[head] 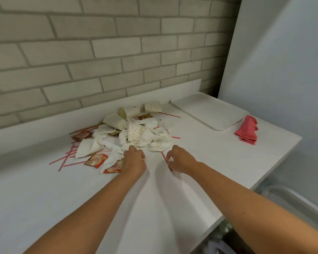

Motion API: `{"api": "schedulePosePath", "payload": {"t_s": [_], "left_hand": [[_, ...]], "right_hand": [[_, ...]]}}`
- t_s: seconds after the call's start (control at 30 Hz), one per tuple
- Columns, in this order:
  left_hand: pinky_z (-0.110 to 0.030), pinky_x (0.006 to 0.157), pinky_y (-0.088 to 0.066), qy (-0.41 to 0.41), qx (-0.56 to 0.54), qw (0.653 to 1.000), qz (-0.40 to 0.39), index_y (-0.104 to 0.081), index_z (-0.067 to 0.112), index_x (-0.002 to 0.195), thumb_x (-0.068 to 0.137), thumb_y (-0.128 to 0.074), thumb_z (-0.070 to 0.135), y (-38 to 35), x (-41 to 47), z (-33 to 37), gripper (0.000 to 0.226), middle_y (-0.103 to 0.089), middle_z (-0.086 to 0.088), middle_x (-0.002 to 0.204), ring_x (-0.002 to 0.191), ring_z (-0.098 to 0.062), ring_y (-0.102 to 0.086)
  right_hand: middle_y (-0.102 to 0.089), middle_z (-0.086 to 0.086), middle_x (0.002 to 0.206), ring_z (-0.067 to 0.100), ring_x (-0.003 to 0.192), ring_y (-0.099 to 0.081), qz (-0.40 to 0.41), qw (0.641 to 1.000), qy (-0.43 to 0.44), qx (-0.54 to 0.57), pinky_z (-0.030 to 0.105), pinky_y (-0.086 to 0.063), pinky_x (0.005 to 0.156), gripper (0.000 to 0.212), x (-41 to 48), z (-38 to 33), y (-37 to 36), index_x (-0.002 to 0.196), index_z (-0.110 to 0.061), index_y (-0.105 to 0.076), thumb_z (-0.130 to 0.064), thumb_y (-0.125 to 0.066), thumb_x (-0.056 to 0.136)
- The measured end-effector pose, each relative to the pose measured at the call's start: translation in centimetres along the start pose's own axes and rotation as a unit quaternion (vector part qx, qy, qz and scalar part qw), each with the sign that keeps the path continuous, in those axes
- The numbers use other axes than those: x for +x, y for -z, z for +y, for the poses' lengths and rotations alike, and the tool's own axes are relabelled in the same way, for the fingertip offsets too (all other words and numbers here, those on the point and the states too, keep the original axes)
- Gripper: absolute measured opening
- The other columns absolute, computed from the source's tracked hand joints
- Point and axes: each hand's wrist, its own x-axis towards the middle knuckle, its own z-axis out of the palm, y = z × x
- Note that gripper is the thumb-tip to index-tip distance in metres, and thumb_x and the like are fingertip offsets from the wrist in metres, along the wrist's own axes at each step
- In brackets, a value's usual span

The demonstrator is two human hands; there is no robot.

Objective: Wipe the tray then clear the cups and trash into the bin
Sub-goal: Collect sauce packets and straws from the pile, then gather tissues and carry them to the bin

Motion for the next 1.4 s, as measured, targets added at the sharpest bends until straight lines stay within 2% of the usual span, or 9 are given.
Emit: {"api": "schedulePosePath", "payload": {"t_s": [0.17, 0.33, 0.53, 0.7, 0.83, 1.0, 1.17, 1.27, 1.4], "left_hand": [[-0.029, 0.095, -0.041, -0.006, -0.01, 1.0, 0.023, -0.057, 0.012, 0.118, 0.09, -0.052, 0.004, 1.0, 1.5, -2.2, 0.029, -0.04, -0.006, 0.13, 0.116, -0.023, -0.04], [-0.028, 0.098, -0.038, -0.028, -0.023, 0.999, 0.027, -0.052, 0.014, 0.122, 0.09, -0.053, 0.007, 1.3, 3.0, -3.1, 0.033, -0.038, -0.005, 0.132, 0.118, -0.023, -0.039], [-0.029, 0.099, -0.039, -0.05, -0.048, 0.997, 0.025, -0.054, 0.015, 0.121, 0.09, -0.054, 0.008, 1.2, 4.2, -3.3, 0.032, -0.038, -0.003, 0.131, 0.118, -0.021, -0.039], [-0.026, 0.098, -0.039, -0.078, -0.078, 0.993, 0.038, -0.056, 0.015, 0.118, 0.091, -0.054, 0.009, 1.5, 5.2, -3.4, 0.028, -0.039, 0.0, 0.129, 0.118, -0.018, -0.038], [-0.019, 0.091, -0.036, -0.093, -0.157, 0.982, 0.05, -0.06, 0.013, 0.109, 0.09, -0.056, 0.008, 2.0, 6.4, -3.1, 0.02, -0.044, 0.0, 0.122, 0.117, -0.017, -0.041], [-0.018, 0.083, -0.034, -0.049, -0.354, 0.933, 0.032, -0.059, 0.012, 0.108, 0.098, -0.043, 0.02, 4.0, 7.3, -1.0, 0.021, -0.048, 0.0, 0.114, 0.099, -0.011, -0.049], [-0.037, 0.091, -0.051, 0.027, -0.553, 0.828, -0.085, -0.046, 0.025, 0.125, 0.095, -0.033, 0.053, 4.5, 7.9, 0.6, 0.043, -0.056, 0.003, 0.117, 0.109, -0.018, -0.056], [-0.03, 0.064, -0.056, 0.061, -0.644, 0.758, -0.088, -0.049, 0.019, 0.126, 0.098, -0.041, 0.036, 4.9, 8.3, 0.9, 0.033, -0.064, -0.006, 0.107, 0.084, -0.018, -0.065], [-0.024, 0.053, -0.04, 0.137, -0.64, 0.756, 0.001, -0.051, 0.011, 0.12, 0.098, -0.038, 0.011, 5.3, 9.3, -0.8, 0.025, -0.058, -0.003, 0.082, 0.063, -0.014, -0.049]], "right_hand": [[-0.039, 0.007, 0.135, 0.026, 0.119, -0.048, 0.063, 0.996, -0.005, 0.054, 0.034, -0.046, 0.092, 0.048, 2.8, -1.3, -0.1, 0.137, -0.013, -0.042, -0.006, -0.051, 0.091], [-0.029, 0.007, 0.143, 0.028, 0.121, -0.046, 0.104, 0.992, -0.037, 0.068, 0.032, -0.049, 0.082, 0.07, 5.7, -1.4, 0.0, 0.147, -0.023, -0.021, 0.002, -0.048, 0.087], [-0.026, 0.009, 0.144, 0.029, 0.124, -0.037, 0.093, 0.99, -0.106, 0.015, 0.036, -0.048, 0.091, 0.067, 8.9, -0.9, -0.4, 0.149, -0.027, -0.016, -0.007, -0.046, 0.092], [-0.053, 0.009, 0.122, 0.027, 0.113, -0.048, 0.107, 0.991, -0.079, -0.025, 0.032, -0.043, 0.085, 0.03, 10.1, -0.7, -0.2, 0.122, -0.011, -0.056, -0.011, -0.041, 0.095], [-0.054, 0.007, 0.081, 0.027, 0.082, -0.051, 0.172, 0.981, -0.076, 0.038, 0.027, -0.033, 0.058, 0.018, 10.3, -2.2, 3.0, 0.075, -0.011, -0.048, -0.005, -0.038, 0.089], [-0.038, -0.001, 0.06, 0.015, 0.053, -0.036, 0.241, 0.949, -0.038, 0.199, 0.025, -0.022, 0.045, 0.025, 9.8, -4.6, 8.0, 0.066, -0.013, -0.036, -0.012, -0.041, 0.09], [-0.039, -0.003, 0.058, 0.012, 0.052, -0.035, 0.096, 0.935, 0.03, 0.341, 0.025, -0.03, 0.053, 0.029, 8.3, -7.2, 8.9, 0.059, -0.013, -0.043, -0.007, -0.048, 0.086], [-0.055, -0.006, 0.065, 0.0, 0.053, -0.049, -0.011, 0.932, 0.078, 0.354, 0.01, -0.039, 0.05, 0.015, 7.7, -8.1, 8.0, 0.083, -0.007, -0.067, -0.012, -0.055, 0.09], [-0.06, -0.002, 0.089, 0.008, 0.077, -0.054, 0.038, 0.947, 0.029, 0.318, 0.015, -0.041, 0.064, 0.017, 8.7, -6.1, 5.8, 0.094, -0.016, -0.066, -0.03, -0.056, 0.092]]}}
